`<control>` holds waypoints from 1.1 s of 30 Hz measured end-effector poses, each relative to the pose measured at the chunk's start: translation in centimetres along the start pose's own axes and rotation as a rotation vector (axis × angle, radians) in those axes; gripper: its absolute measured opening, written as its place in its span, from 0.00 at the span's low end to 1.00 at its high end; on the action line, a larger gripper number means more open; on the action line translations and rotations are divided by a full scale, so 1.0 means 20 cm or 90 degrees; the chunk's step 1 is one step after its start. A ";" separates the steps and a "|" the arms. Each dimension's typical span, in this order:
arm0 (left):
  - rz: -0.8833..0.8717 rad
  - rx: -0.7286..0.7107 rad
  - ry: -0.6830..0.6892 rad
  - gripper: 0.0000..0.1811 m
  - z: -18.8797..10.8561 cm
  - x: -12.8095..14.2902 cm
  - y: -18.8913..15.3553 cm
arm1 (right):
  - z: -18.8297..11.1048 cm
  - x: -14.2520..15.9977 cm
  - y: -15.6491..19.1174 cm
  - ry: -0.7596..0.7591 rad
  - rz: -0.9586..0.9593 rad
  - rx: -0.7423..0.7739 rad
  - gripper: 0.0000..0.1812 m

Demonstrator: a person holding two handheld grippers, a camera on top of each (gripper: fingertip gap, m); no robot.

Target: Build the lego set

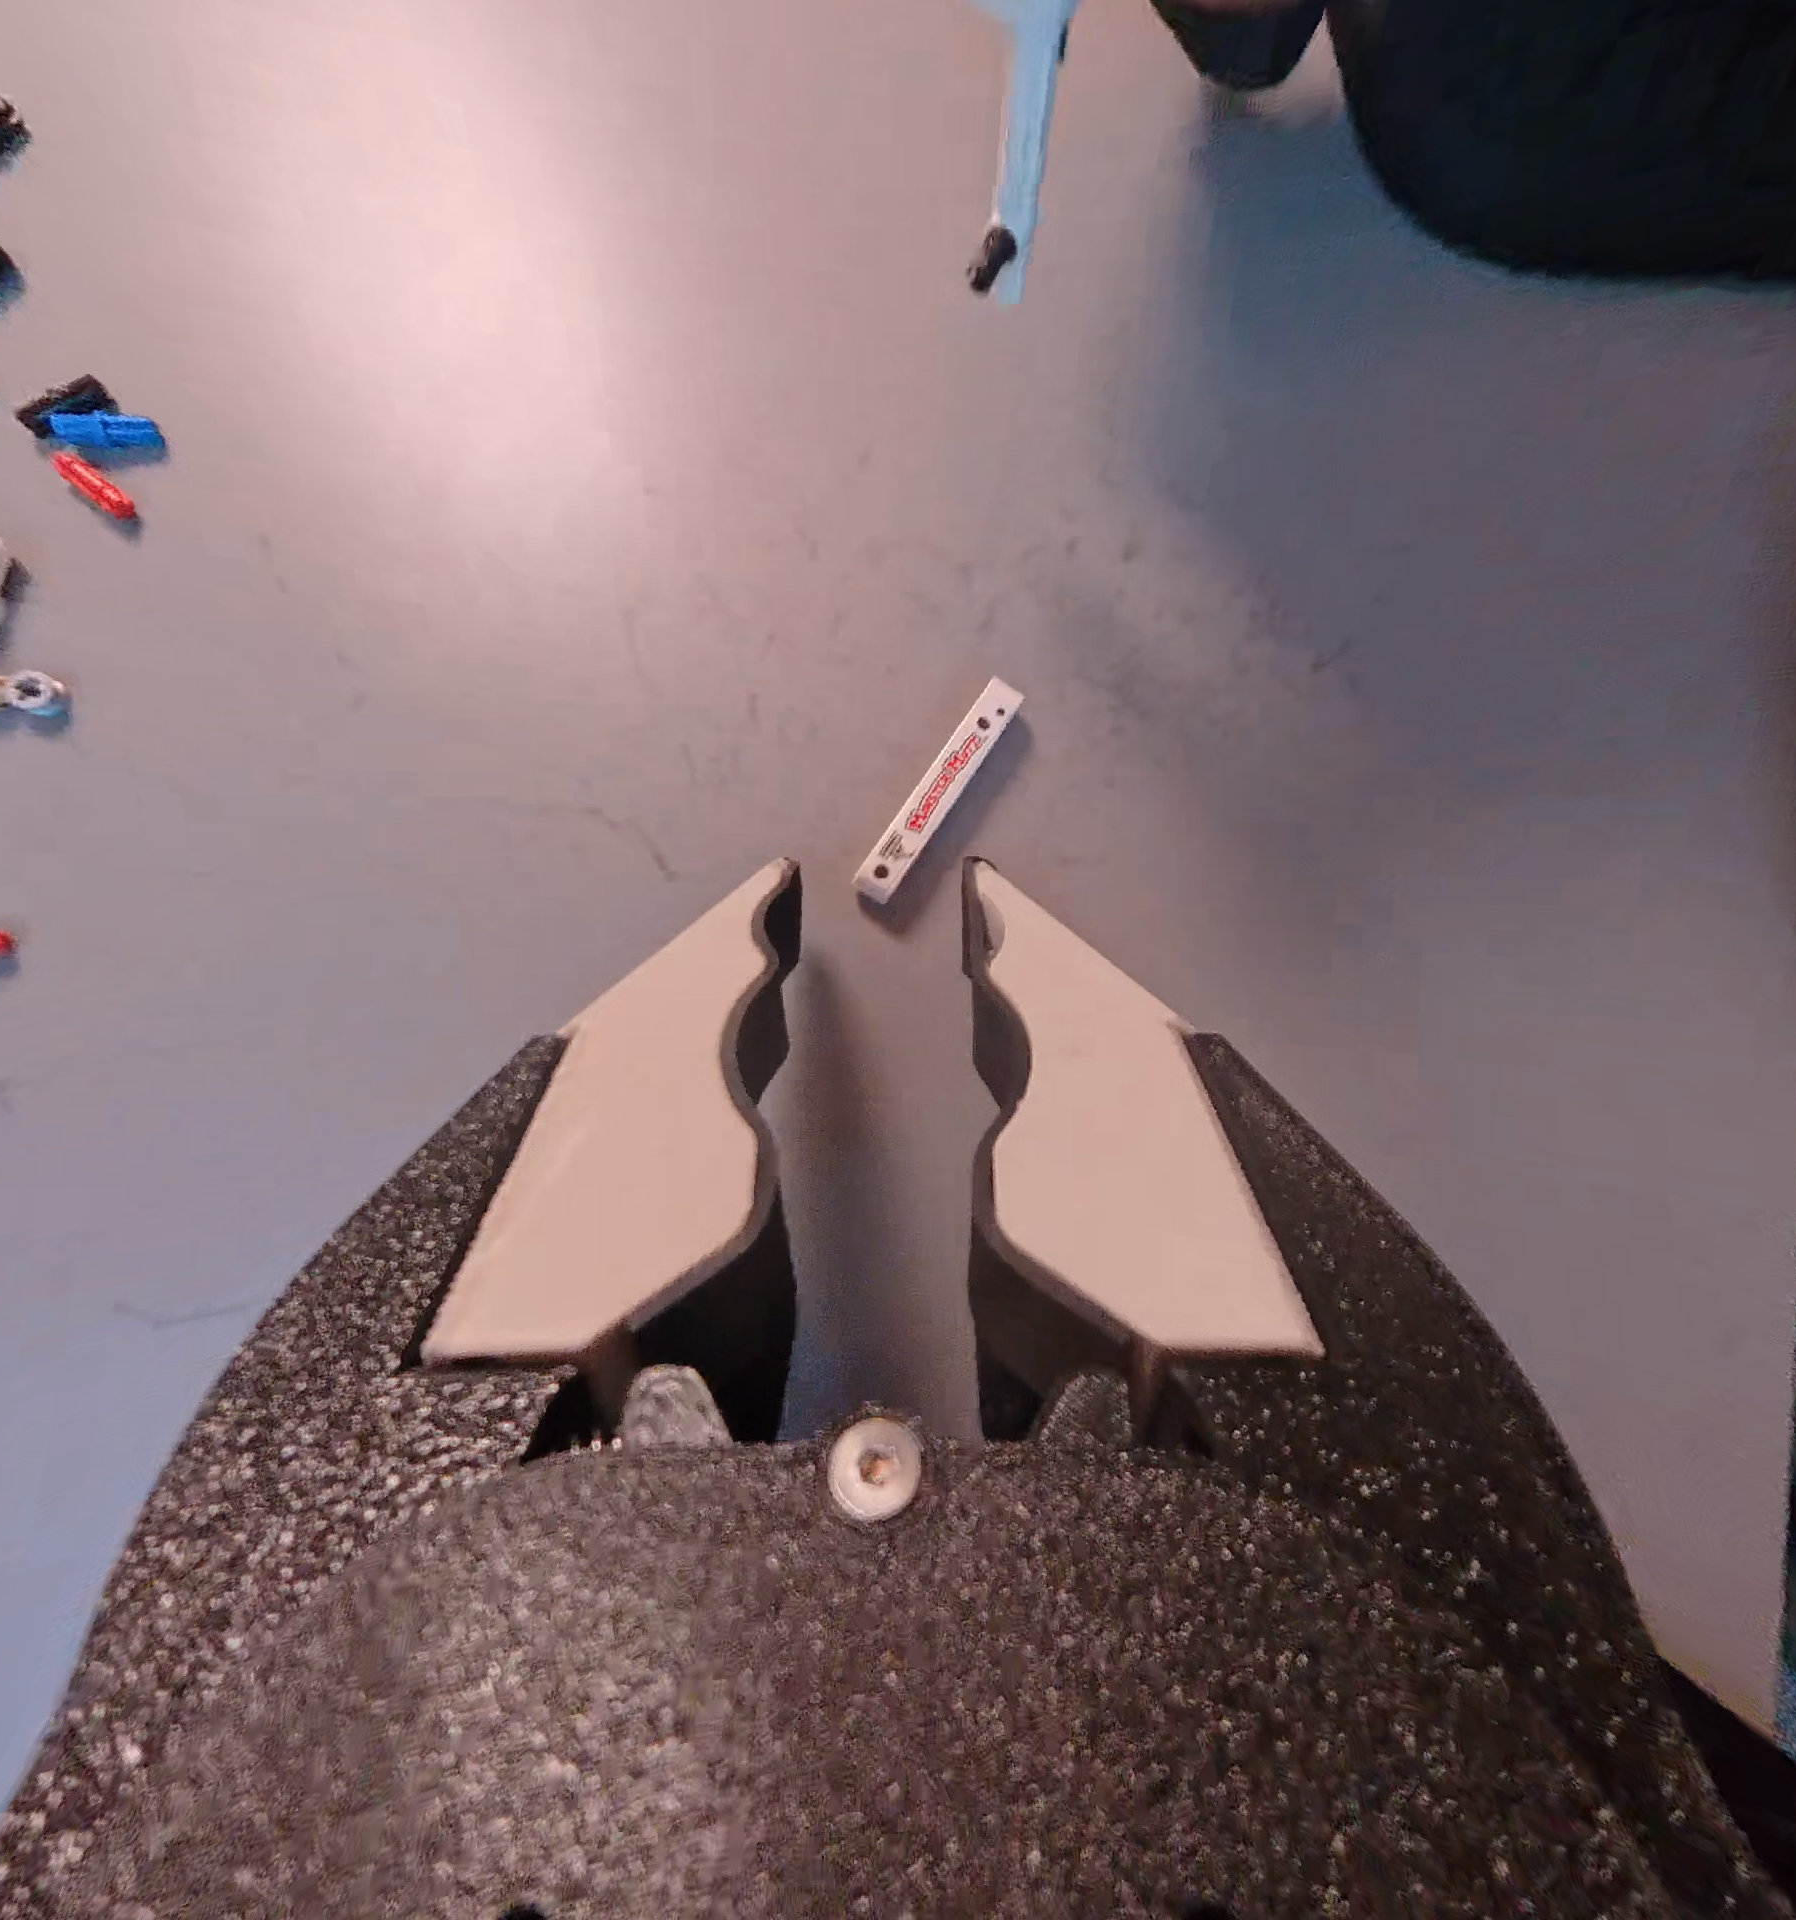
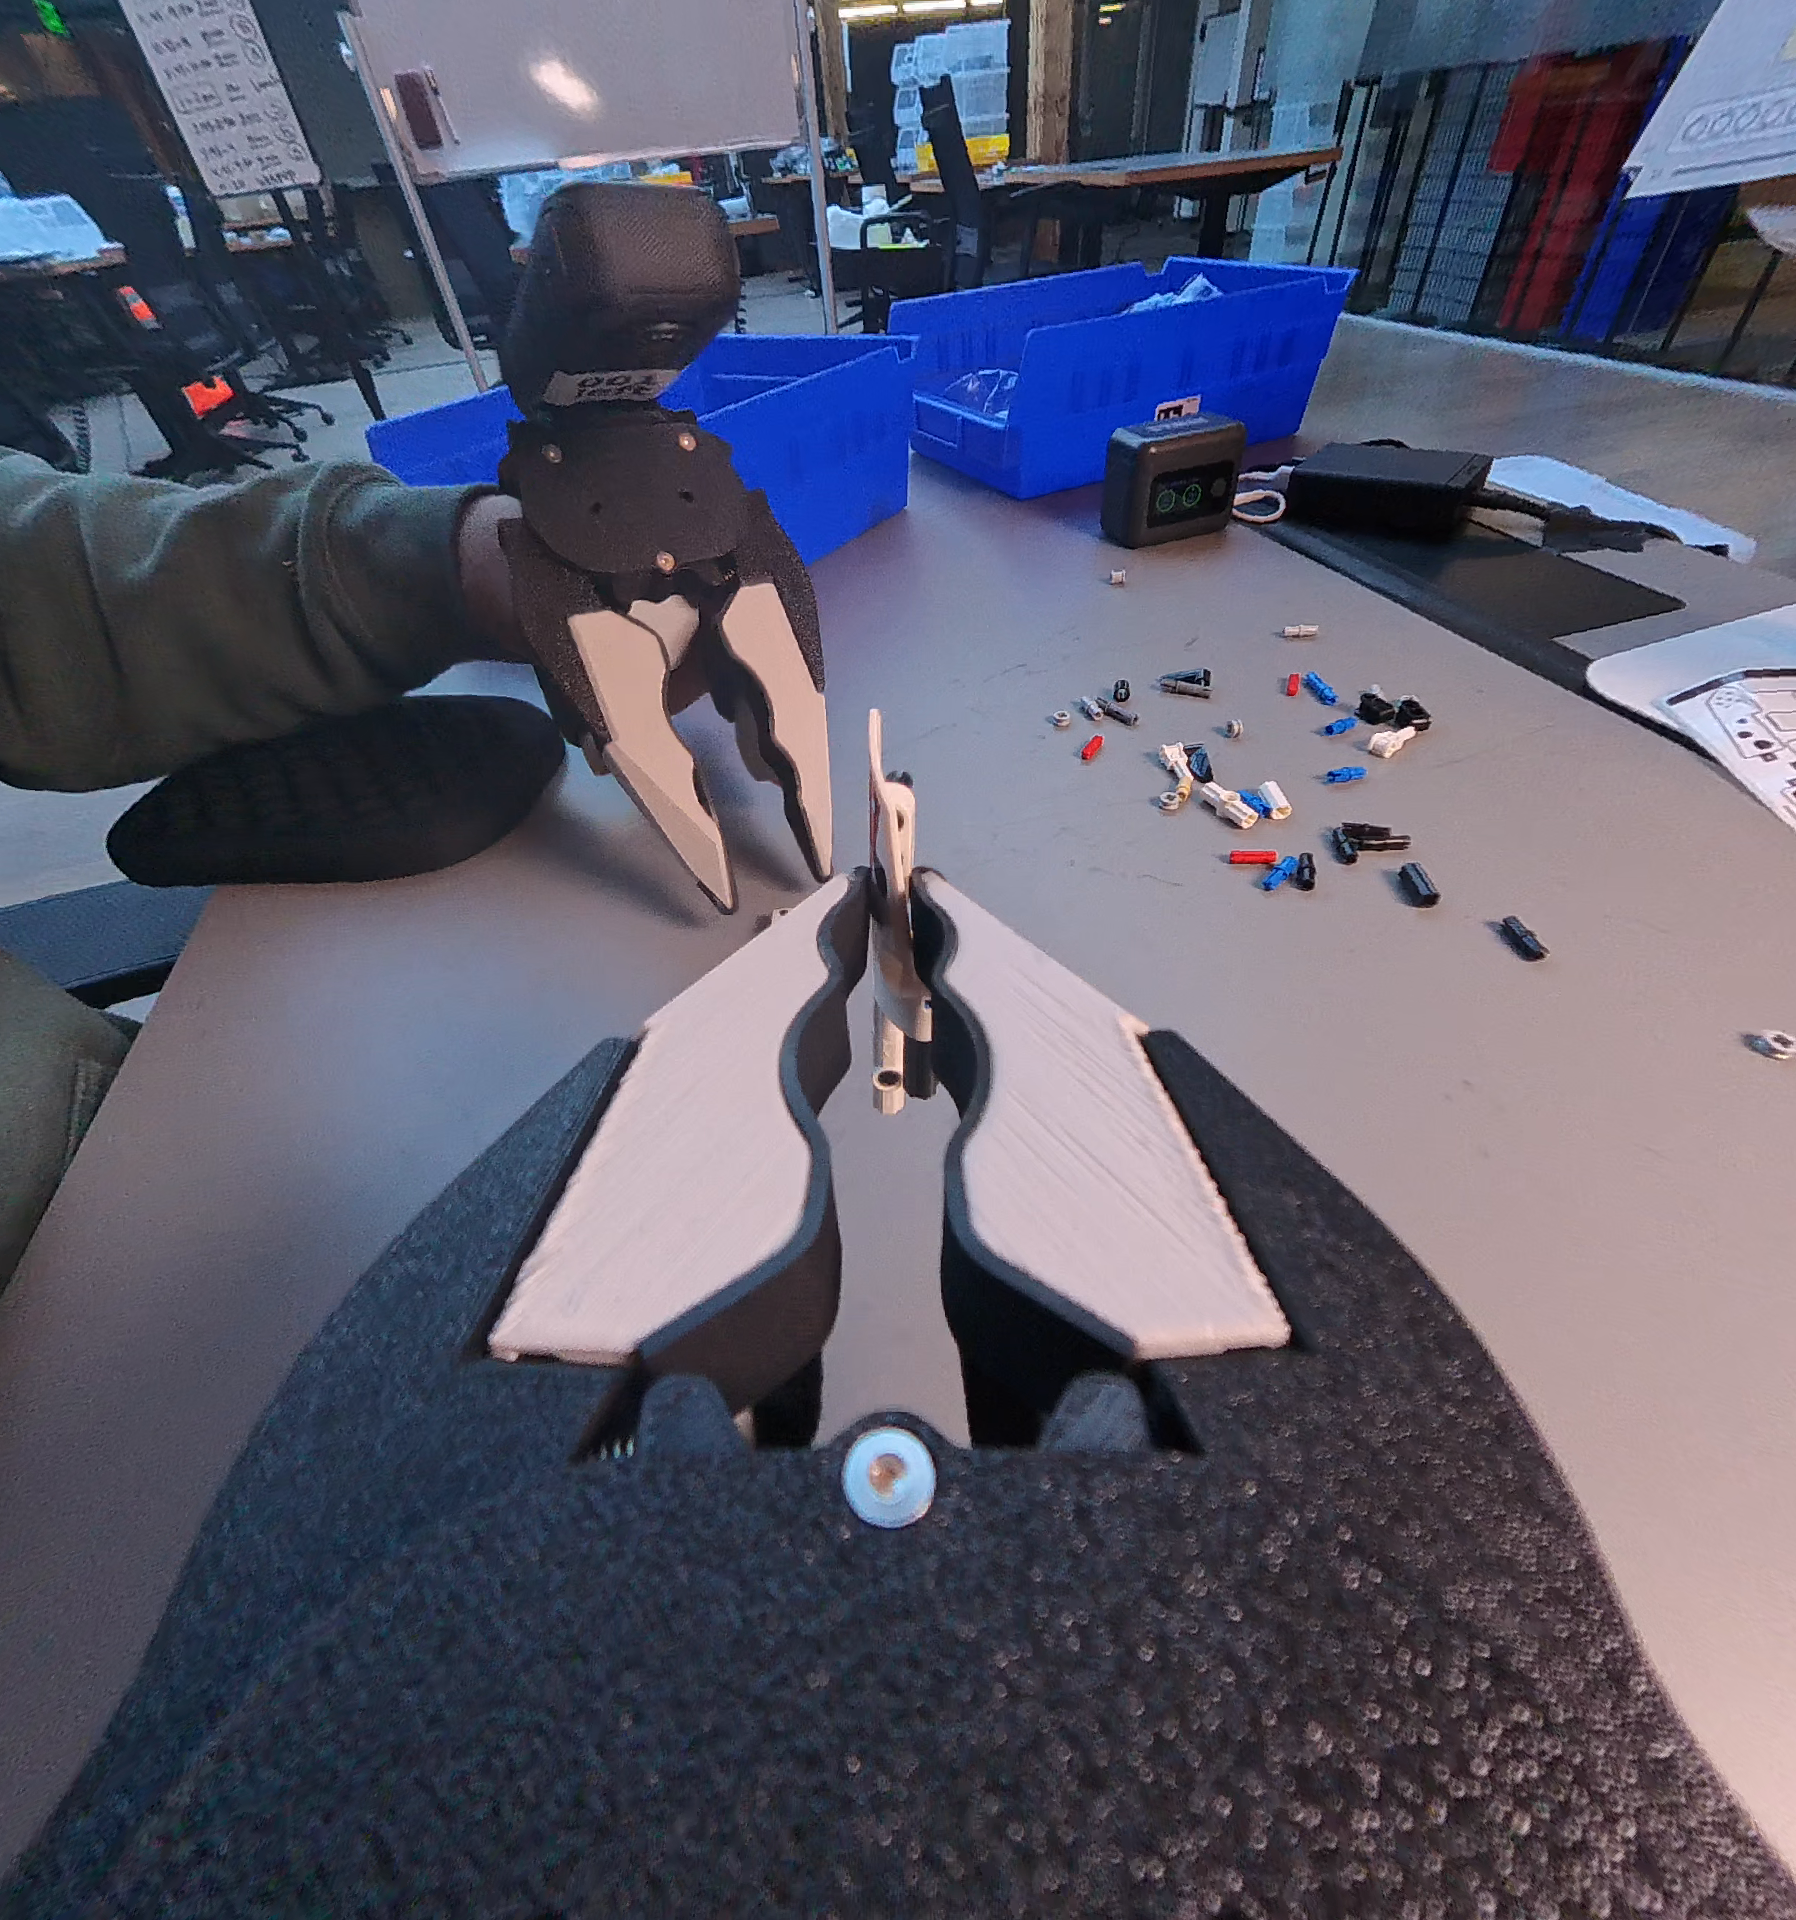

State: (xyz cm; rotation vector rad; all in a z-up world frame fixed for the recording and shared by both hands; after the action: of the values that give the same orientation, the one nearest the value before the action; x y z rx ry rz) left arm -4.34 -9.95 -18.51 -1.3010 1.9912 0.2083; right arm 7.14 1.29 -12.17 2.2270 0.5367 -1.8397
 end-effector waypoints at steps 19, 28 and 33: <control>0.091 -0.032 -0.012 0.17 0.04 0.02 -0.02 | 0.02 0.04 0.02 0.019 0.007 -0.016 0.04; 0.168 0.072 0.001 0.07 0.09 0.00 -0.01 | 0.02 0.04 0.03 0.015 0.016 -0.028 0.04; 0.198 0.087 0.018 0.04 0.14 -0.04 -0.05 | 0.02 0.04 0.02 0.017 0.015 -0.029 0.04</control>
State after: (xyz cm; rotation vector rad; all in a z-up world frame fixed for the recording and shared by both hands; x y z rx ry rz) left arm -1.91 -8.57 -19.74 -0.9109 2.1854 0.1966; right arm 7.04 0.80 -13.10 2.2210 0.5488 -1.7713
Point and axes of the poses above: each gripper's, where its closed fingertips meet, z out along the fingers, x out of its underside, y = z × x across the jaws, the point moved 4 cm from there along -z, back along the fingers, and after that the axes turned 9 degrees about -z, right-handed, at the moved point
